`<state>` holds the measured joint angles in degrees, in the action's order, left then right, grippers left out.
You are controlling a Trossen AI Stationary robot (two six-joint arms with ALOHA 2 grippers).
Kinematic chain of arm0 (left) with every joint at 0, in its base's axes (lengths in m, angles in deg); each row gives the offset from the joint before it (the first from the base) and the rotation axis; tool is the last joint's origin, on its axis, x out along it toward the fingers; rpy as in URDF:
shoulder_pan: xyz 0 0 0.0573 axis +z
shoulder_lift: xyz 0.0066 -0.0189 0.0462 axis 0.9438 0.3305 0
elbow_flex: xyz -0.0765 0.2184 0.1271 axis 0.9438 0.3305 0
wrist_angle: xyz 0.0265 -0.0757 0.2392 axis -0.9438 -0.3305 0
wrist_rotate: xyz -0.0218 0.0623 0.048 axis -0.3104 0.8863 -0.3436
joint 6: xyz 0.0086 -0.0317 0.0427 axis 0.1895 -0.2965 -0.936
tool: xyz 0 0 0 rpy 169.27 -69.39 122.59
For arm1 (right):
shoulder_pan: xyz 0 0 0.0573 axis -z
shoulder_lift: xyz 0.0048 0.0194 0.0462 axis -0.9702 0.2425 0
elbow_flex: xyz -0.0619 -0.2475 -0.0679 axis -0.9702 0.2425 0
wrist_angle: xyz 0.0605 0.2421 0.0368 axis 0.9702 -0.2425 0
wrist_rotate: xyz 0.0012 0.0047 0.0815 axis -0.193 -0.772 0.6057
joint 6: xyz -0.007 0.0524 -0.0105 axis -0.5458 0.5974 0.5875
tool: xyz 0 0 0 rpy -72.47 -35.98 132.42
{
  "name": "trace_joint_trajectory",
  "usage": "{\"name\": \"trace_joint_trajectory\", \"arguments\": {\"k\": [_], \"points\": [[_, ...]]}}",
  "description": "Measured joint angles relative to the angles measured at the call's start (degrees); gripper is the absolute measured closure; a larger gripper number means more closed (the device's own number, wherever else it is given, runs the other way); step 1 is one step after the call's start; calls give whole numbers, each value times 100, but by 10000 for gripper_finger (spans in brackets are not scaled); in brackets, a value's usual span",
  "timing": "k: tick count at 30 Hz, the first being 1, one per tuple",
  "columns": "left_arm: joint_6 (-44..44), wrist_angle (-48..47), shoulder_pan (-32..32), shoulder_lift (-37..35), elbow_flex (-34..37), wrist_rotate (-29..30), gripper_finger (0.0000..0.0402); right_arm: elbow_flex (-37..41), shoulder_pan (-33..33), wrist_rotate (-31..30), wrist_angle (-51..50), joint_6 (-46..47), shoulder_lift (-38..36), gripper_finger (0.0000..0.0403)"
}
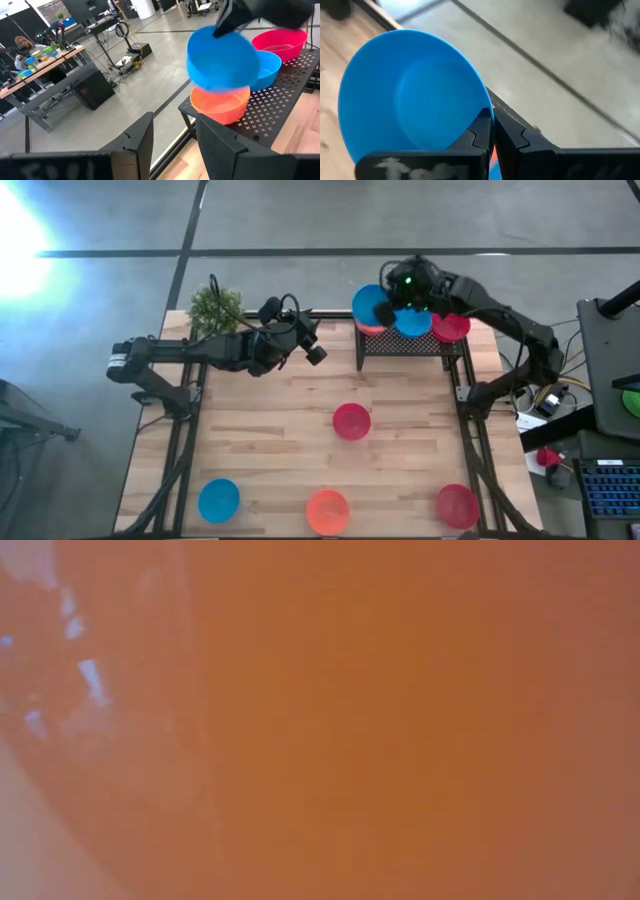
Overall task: Pick & Place Mini bowls
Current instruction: Stack the right blue bowl on top of the blue bowl on the shelf
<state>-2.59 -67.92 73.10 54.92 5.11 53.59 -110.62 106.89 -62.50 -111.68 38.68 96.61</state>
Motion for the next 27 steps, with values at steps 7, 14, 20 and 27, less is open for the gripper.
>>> {"name": "trace_joint_trajectory", "arguments": {"k": [7,14,20,27], "points": [[3,-48,2,-4,3,-2,259,-596,999,649,-1374,241,0,392],[5,-48,2,-4,5,-2,259,-331,1847,1119,-1782,118,4,392],[5,-46,2,-4,5,-2,259,-41,2197,1283,-1811,-23,4,392],[5,-44,2,-4,5,-2,259,62,2273,1562,-1848,-152,4,392]]}}
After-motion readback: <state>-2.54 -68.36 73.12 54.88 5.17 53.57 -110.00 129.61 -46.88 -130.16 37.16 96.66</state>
